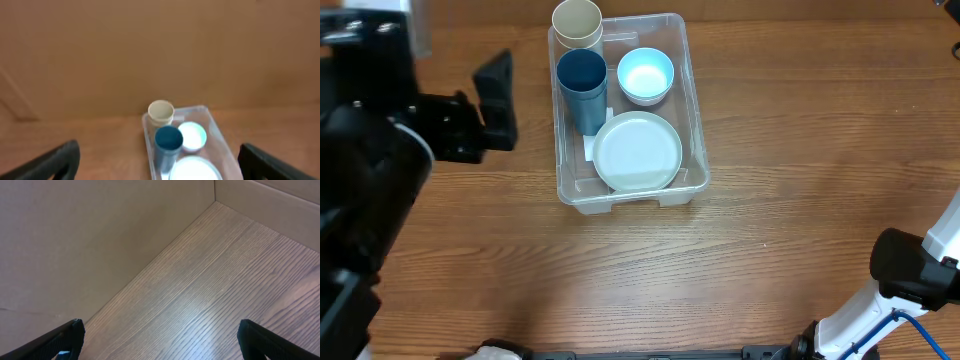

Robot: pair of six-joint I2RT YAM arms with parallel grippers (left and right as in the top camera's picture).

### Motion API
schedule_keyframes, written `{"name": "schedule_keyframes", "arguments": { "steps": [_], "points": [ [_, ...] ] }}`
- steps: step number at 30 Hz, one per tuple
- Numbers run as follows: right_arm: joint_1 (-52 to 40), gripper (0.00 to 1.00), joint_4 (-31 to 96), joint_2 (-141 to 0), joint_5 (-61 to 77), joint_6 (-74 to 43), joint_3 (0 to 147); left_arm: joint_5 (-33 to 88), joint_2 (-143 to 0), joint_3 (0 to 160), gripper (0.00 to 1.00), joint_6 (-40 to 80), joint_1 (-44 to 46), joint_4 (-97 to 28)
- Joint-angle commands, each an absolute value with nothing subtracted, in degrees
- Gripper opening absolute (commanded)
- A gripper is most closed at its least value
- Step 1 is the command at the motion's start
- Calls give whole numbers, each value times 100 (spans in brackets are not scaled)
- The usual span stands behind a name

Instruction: Pack container

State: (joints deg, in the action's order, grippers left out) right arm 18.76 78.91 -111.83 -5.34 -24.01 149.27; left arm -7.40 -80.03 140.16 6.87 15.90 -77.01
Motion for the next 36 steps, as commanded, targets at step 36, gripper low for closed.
{"name": "schedule_keyframes", "arguments": {
  "steps": [36],
  "points": [
    [1887,100,7861,-11118,-593,-2414,14953,858,-21,27,100,642,73,-362]
  ]
}}
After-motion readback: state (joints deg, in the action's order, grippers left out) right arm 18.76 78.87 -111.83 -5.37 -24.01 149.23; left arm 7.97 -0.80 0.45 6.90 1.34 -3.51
